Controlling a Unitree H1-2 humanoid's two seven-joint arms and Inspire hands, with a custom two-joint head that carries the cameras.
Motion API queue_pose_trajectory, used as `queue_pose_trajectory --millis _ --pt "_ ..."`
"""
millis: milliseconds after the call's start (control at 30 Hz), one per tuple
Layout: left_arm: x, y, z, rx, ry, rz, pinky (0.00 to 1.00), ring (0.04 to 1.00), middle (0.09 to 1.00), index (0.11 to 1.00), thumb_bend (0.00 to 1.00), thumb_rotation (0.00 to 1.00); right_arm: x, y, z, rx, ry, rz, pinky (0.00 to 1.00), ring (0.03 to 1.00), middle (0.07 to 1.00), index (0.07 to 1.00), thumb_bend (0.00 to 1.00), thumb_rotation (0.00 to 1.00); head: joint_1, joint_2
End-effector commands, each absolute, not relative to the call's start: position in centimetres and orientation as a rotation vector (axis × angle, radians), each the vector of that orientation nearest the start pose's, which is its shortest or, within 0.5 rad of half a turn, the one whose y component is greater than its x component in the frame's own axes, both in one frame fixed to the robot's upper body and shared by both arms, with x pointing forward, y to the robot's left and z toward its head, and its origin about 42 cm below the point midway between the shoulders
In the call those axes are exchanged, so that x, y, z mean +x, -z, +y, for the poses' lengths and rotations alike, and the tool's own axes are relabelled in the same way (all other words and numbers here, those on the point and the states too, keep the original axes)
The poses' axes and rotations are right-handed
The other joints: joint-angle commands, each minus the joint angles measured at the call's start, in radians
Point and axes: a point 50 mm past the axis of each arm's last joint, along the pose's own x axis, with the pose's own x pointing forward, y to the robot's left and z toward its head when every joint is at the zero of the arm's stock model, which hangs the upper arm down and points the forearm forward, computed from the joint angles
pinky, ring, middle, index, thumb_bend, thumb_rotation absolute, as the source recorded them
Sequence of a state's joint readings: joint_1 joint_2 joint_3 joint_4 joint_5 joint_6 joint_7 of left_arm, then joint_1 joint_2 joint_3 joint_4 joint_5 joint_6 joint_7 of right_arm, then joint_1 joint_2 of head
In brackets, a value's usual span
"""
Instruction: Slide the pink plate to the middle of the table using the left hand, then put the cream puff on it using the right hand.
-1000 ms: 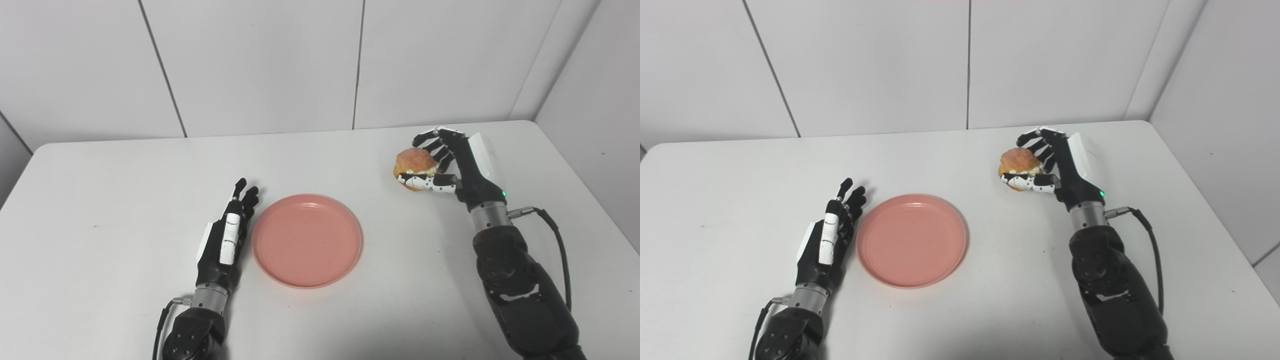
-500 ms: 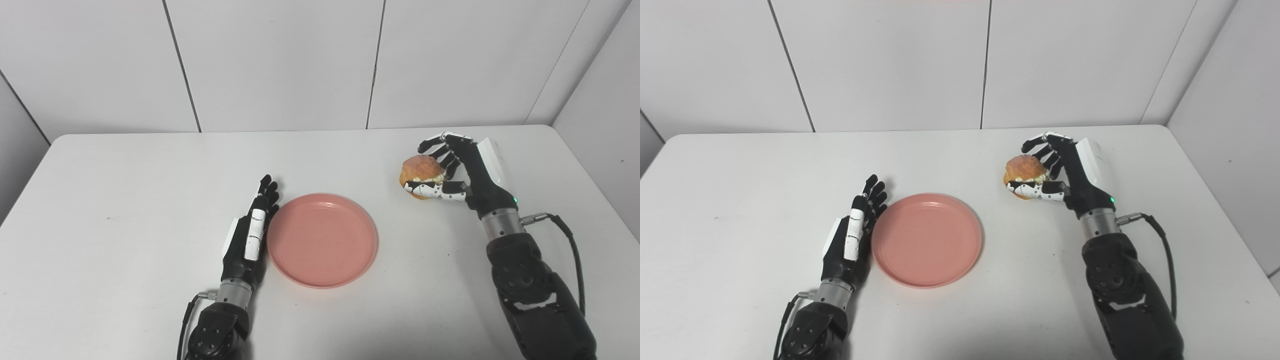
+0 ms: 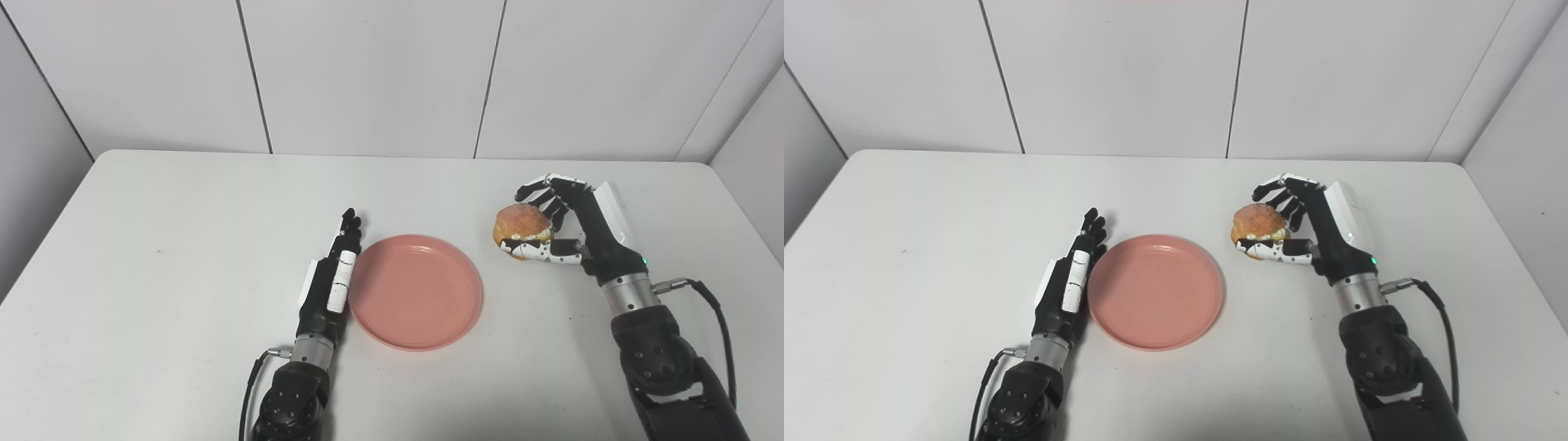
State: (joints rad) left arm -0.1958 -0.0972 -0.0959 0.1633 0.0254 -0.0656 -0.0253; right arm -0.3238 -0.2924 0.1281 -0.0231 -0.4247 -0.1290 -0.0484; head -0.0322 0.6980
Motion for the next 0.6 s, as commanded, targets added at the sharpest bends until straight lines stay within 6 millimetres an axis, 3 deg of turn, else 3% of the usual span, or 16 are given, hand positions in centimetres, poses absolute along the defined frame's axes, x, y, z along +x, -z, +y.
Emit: queue_pose_trajectory --millis 0,433,567 --pt "33.1 -10.2 12.0 -0.066 0.199 -0.040 1.00 1.000 1.000 1.000 0.70 1.00 36.9 -23.5 -23.1 -0.705 -0.122 -0.623 0.25 0.313 0.426 0.512 0.51 0.00 0.000 0.001" --pt "33.6 -10.3 12.3 -0.073 0.180 -0.035 1.00 1.000 1.000 1.000 0.72 1.00 36.2 -23.2 -20.5 -0.682 -0.213 -0.635 0.22 0.282 0.411 0.507 0.51 0.00 -0.016 -0.007" --pt "33.8 -10.2 12.6 -0.075 0.181 -0.034 1.00 1.000 1.000 1.000 0.72 1.00 36.0 -23.0 -18.8 -0.678 -0.253 -0.625 0.23 0.296 0.414 0.507 0.51 0.00 -0.016 -0.007"
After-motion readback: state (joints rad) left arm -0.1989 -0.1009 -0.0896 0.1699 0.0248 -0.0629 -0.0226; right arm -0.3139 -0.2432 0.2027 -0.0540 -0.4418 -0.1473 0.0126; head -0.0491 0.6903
